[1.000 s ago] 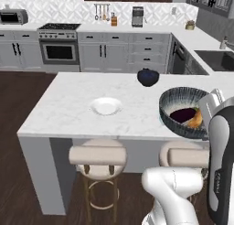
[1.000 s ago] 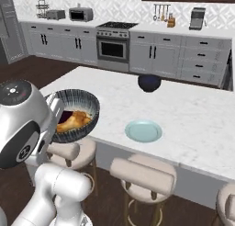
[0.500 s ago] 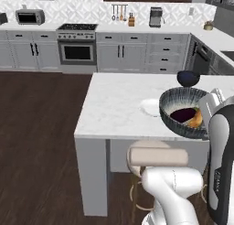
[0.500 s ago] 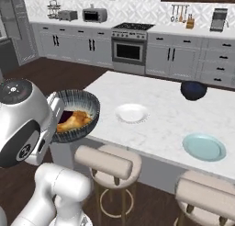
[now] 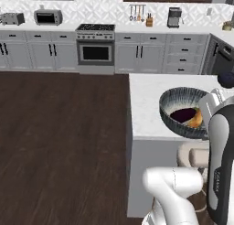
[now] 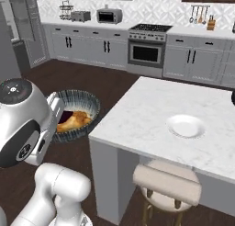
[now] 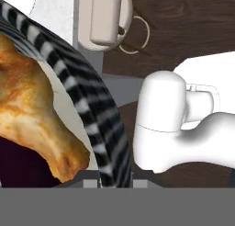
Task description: Pick the chicken drumstick and eggplant from their plates and place them in the bowl. Then put the bowl in the fridge.
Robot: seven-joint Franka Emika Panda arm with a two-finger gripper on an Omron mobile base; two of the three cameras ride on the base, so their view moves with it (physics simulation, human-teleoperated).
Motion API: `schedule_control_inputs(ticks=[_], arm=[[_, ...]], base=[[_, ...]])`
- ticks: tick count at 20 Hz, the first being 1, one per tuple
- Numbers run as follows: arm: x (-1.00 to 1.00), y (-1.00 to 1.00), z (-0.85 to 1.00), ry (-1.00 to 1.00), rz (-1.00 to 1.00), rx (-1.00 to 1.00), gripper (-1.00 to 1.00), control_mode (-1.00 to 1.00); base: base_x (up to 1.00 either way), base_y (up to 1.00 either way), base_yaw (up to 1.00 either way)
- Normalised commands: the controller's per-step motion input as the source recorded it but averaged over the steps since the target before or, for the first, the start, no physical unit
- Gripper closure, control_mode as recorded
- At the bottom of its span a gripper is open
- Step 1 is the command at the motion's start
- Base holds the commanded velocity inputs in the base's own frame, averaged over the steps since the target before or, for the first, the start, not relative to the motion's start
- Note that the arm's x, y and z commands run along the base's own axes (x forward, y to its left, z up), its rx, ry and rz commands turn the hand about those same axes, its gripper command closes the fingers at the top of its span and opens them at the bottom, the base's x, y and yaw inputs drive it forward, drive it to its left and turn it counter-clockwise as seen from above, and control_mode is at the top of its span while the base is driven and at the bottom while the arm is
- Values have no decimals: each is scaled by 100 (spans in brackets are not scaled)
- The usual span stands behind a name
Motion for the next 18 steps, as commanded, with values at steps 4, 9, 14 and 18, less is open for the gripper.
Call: schedule_control_inputs(ticks=[4,9,14,18], arm=[[0,0,0,0,0,0,100,100],[0,0,0,0,0,0,100,100],[0,0,0,0,0,0,100,100],[0,0,0,0,0,0,100,100]], base=[[17,100,0],[49,100,0],[94,100,-3],[100,100,-8]])
